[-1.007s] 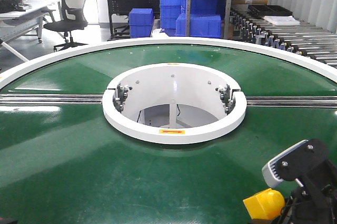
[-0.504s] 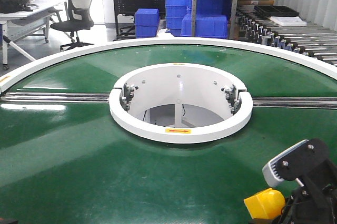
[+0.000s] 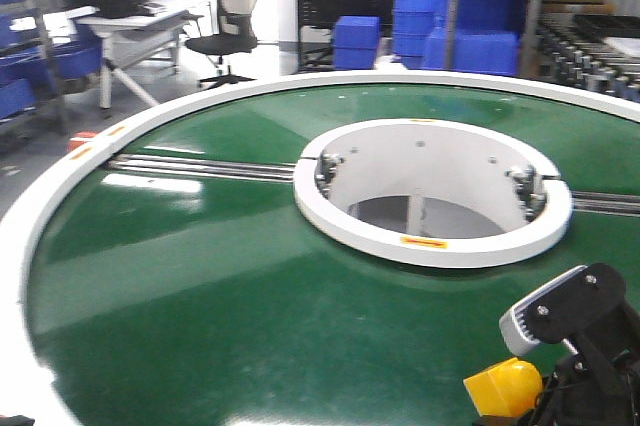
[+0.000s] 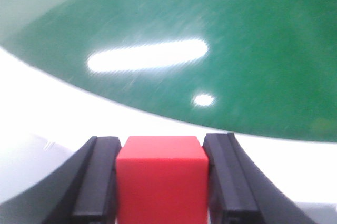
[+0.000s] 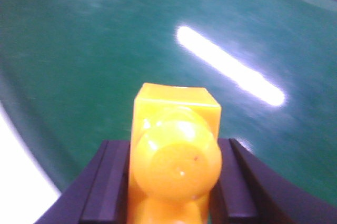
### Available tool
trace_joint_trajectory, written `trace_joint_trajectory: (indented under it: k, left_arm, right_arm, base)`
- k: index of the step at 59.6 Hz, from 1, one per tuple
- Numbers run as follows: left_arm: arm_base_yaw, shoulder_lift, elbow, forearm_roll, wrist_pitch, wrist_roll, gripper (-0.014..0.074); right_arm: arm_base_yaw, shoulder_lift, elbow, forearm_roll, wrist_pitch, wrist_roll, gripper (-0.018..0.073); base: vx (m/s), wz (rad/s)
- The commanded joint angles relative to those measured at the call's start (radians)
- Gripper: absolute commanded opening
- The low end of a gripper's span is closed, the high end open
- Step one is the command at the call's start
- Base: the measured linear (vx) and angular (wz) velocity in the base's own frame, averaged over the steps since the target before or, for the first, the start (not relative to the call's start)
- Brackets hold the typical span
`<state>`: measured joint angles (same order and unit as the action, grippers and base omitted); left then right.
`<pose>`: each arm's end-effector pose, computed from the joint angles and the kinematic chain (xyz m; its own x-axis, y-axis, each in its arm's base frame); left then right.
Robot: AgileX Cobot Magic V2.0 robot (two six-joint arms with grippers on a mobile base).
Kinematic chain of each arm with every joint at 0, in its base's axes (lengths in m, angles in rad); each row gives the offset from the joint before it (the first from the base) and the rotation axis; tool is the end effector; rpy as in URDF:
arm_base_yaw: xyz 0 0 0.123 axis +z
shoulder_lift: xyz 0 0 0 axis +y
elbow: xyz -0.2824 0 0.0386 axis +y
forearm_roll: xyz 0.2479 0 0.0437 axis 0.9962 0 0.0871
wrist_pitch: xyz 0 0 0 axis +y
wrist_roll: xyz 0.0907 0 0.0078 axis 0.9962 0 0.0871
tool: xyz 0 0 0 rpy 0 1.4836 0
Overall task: Pick red and yellow blocks into blue bin
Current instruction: 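Drive the base away from the round table holding both blocks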
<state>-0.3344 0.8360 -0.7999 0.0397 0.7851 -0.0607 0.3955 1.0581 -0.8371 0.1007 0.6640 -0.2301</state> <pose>0.1483 -0.0488 0.3321 -0.6422 0.1886 -0.7430 0.2876 0.9577 -0.0054 0.1917 0.0861 0.3113 -0.5878 -0.4078 -0.6987 -0.5187 0.8528 -0.0614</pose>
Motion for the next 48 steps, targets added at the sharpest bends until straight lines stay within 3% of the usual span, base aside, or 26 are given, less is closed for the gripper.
trace_joint_trajectory:
  k: [1, 48]
  left_arm:
    - [-0.005, -0.007, -0.026, -0.001, -0.064, -0.002, 0.0240]
    - [-0.005, -0.007, -0.026, -0.001, -0.064, -0.002, 0.0240]
  right_arm:
    - [0.000, -0.020, -0.029, 0.000, -0.063, -0.004, 0.0242]
    - [0.000, -0.020, -0.029, 0.000, -0.063, -0.004, 0.0242]
  base:
    - [-0.12, 0.45]
    - [-0.11, 0.53]
